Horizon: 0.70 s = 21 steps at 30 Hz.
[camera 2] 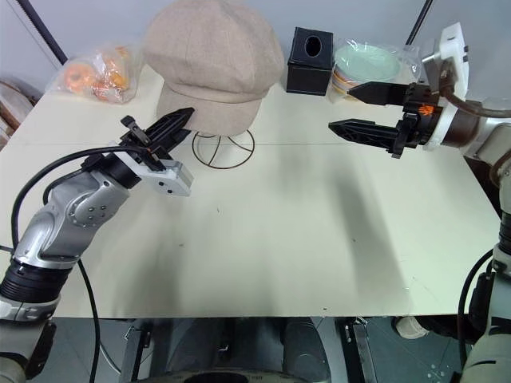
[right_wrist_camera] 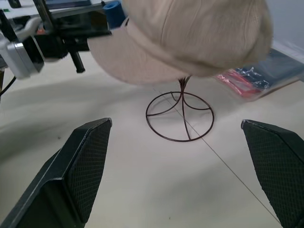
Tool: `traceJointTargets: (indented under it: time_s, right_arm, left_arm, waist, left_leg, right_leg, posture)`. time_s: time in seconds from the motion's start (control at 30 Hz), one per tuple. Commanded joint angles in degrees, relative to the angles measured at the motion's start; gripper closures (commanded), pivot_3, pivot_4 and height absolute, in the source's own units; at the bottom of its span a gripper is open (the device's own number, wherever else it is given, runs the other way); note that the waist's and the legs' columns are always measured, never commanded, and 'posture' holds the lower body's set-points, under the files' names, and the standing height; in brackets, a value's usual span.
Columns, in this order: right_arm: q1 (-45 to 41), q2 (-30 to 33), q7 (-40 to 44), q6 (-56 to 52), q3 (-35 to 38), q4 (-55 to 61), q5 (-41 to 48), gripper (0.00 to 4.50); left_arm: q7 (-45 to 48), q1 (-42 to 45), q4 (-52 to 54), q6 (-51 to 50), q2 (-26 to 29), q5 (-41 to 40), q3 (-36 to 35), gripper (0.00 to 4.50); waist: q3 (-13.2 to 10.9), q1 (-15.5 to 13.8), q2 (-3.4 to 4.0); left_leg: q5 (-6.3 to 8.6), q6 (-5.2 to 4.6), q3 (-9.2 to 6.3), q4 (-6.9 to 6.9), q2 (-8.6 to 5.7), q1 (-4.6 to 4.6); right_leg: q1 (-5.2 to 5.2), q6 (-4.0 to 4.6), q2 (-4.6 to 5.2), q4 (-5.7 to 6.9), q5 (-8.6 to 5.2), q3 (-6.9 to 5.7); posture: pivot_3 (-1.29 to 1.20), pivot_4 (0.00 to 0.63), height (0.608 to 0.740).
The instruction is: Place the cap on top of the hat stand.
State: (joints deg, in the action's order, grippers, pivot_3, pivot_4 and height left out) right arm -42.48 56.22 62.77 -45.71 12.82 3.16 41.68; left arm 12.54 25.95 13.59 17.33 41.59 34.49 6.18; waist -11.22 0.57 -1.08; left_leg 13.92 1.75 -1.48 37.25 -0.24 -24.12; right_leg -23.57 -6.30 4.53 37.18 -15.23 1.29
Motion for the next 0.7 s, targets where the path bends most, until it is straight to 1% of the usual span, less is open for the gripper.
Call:
traceJointTargets:
  time_s: [0.03,0.13,0.2,0.23,0.33,0.4,0.43,0.53,0.57,0.63,0.7]
  right_arm:
    - [-1.0,0.0,-0.5,1.2,1.5,1.3,0.2,0.00]
    - [-0.4,-0.2,-0.8,1.8,1.3,1.4,-0.2,0.00]
    - [0.0,-0.4,-0.8,2.3,1.0,1.5,-0.5,0.00]
    - [0.3,-0.4,-0.7,2.6,0.8,1.6,-0.7,0.00]
    - [0.9,-0.4,-0.2,3.6,0.1,1.7,-1.6,0.00]
    - [1.3,-0.2,0.1,4.8,-0.8,1.4,-2.8,0.00]
    - [1.6,0.1,0.2,5.7,-1.5,1.2,-3.9,0.00]
    - [4.3,1.3,1.5,10.1,-4.2,1.0,-8.8,0.00]
    - [4.9,1.6,2.0,11.4,-4.7,0.8,-9.9,0.00]
    - [5.4,1.8,2.7,12.7,-5.2,0.2,-11.1,0.00]
    - [4.9,1.8,3.6,13.5,-5.4,-1.1,-11.7,0.00]
  left_arm:
    - [0.8,0.4,1.1,-0.9,-0.6,-0.3,-1.5,2.58]
    - [1.2,-0.5,2.0,-1.3,-1.0,-0.1,-2.0,1.15]
    - [1.3,-1.0,2.6,-2.0,-1.4,0.1,-2.2,0.11]
    - [1.3,-1.3,2.9,-2.2,-1.5,0.4,-2.3,0.05]
    - [1.6,-2.5,4.0,-3.2,-1.8,-0.3,-3.2,0.05]
    - [2.6,-3.9,5.3,-4.6,-2.0,-3.0,-5.2,0.05]
    - [3.4,-4.9,6.3,-5.5,-2.4,-5.6,-6.6,0.05]
    - [10.7,-10.7,12.5,-10.0,-2.6,-21.9,-13.2,0.05]
    - [13.3,-12.4,14.0,-13.6,-2.6,-27.0,-15.9,0.05]
    - [18.1,-14.8,16.6,-25.0,-2.2,-36.9,-20.5,0.05]
    - [22.4,-15.6,18.0,-34.8,-0.2,-48.0,-26.6,0.05]
  waist:
    - [0.0,0.0,0.00]
    - [0.0,0.0,0.00]
    - [0.0,0.0,0.00]
    - [0.0,0.0,0.00]
    - [0.0,0.0,0.00]
    - [0.0,0.0,0.00]
    - [0.0,0.0,0.00]
    - [0.0,0.2,0.00]
    - [0.0,0.3,0.00]
    - [0.0,0.2,0.03]
    - [0.0,0.2,0.04]
  left_leg:
    - [0.00,0.00,0.00,0.00,0.00,0.00]
    - [0.00,0.00,0.00,0.00,0.00,0.00]
    - [0.00,0.00,-0.01,0.00,0.00,0.01]
    - [0.00,0.00,-0.01,0.00,0.00,0.00]
    - [0.00,0.00,-0.01,0.01,0.00,0.01]
    - [0.00,0.00,-0.01,0.01,0.00,0.01]
    - [0.00,0.00,-0.01,0.01,0.01,0.01]
    - [0.00,0.00,-0.02,0.00,0.07,0.02]
    - [0.00,0.00,-0.01,-0.01,0.10,0.03]
    - [0.00,0.00,-0.01,-0.02,0.13,0.03]
    - [0.00,0.00,-0.01,0.00,0.12,0.08]
  right_leg:
    - [0.00,0.00,0.00,0.00,0.00,0.00]
    - [0.00,0.00,0.00,0.00,0.00,0.00]
    - [0.01,0.00,0.00,0.00,0.00,0.00]
    - [0.01,0.00,0.00,0.00,0.00,0.00]
    - [0.01,0.00,0.00,0.01,0.00,0.00]
    - [0.01,0.00,0.01,0.01,0.00,0.00]
    - [0.00,0.00,0.00,0.01,0.00,0.00]
    - [0.01,0.00,-0.01,0.01,0.00,-0.01]
    - [-0.01,0.00,-0.01,0.00,0.00,0.00]
    - [-0.01,0.00,-0.01,0.00,0.00,0.00]
    - [0.01,0.00,-0.02,0.06,0.00,0.00]
  posture:
    - [0.00,0.150,0.740]
    - [0.00,0.150,0.740]
    - [0.00,0.150,0.740]
    - [0.00,0.150,0.740]
    - [0.00,0.150,0.740]
    - [0.00,0.150,0.740]
    - [0.00,0.150,0.740]
    - [0.00,0.150,0.740]
    - [0.00,0.150,0.740]
    - [0.00,0.150,0.740]
    - [0.00,0.150,0.740]
